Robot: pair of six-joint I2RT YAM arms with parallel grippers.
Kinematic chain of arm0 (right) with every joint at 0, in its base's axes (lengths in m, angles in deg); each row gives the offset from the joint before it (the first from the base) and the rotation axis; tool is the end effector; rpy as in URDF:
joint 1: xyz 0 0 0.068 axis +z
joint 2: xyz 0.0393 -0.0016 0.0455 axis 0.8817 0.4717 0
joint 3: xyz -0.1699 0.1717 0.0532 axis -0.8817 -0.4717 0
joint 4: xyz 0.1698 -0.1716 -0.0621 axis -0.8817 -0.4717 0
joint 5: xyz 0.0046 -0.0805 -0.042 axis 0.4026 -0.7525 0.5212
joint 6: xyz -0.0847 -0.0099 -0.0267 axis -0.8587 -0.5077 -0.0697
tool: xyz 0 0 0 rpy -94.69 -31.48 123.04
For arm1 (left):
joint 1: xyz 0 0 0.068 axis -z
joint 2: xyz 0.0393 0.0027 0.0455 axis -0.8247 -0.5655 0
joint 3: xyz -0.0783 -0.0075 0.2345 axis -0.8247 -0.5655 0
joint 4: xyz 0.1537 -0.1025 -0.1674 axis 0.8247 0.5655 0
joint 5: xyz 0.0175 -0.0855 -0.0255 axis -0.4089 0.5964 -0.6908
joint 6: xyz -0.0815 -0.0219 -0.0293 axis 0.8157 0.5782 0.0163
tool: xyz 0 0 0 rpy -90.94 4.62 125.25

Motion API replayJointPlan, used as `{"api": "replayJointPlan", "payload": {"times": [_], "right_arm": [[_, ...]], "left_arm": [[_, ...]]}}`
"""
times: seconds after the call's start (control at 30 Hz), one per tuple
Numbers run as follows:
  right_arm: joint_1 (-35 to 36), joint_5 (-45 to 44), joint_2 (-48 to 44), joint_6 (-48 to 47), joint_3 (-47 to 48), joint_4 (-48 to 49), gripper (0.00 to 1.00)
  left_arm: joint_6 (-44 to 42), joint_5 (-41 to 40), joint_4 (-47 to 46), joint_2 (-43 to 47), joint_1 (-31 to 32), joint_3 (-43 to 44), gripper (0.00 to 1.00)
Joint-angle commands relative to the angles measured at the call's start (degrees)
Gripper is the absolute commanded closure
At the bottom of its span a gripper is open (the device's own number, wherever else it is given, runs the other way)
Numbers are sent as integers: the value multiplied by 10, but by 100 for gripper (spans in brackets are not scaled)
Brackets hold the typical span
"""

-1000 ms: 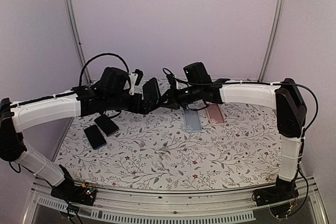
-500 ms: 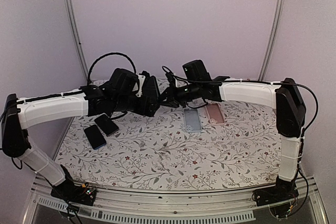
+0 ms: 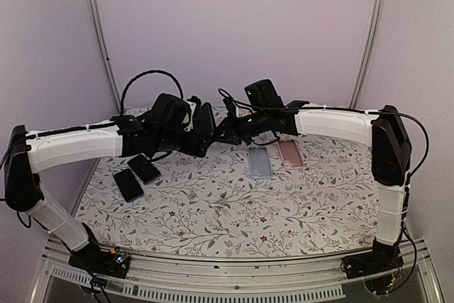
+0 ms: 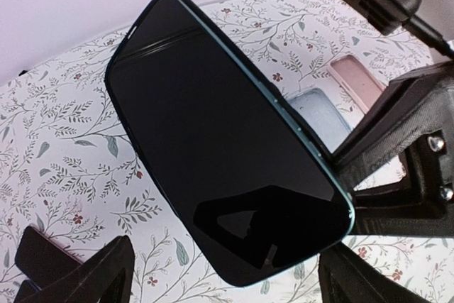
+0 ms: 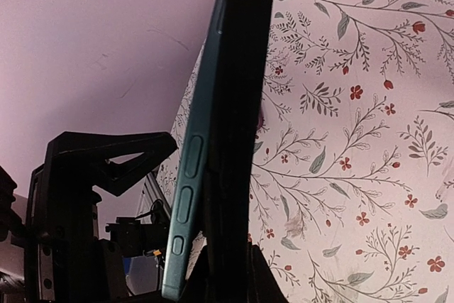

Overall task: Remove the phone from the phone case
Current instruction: Remove the phone case from the phone.

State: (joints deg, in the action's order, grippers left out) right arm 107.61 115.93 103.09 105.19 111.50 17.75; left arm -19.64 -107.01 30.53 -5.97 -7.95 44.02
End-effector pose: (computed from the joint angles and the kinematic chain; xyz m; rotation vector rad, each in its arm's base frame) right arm 0.3076 0.3739 0.2230 -0.4363 2.3841 1.3863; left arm 0.2621 -0.2500 0.2309 0.3736 2.1915 -0.2889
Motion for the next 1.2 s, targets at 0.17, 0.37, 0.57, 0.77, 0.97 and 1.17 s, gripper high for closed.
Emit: {"api": "replayJointPlan", "payload": {"times": [0.17,0.37,0.57,0.77,0.97,1.17], "right_arm": [[18,17,2,-2,33,33,100],[19,37,6,22,34,35,100],[19,70,10,41,34,36,100],[19,89,5,51,23,38,100],[18,112,1,60,19,44,100],[18,114,-9,67,5,55,100]], "left_arm": [[-21,-50,-7,-22,10,24,15],[-56,-98,-9,-36,26,33,21],[-119,-171,-9,-66,69,40,24],[-149,-222,6,-94,94,53,28],[-183,-251,5,-113,110,63,37],[-193,-284,4,-131,122,64,47]]}}
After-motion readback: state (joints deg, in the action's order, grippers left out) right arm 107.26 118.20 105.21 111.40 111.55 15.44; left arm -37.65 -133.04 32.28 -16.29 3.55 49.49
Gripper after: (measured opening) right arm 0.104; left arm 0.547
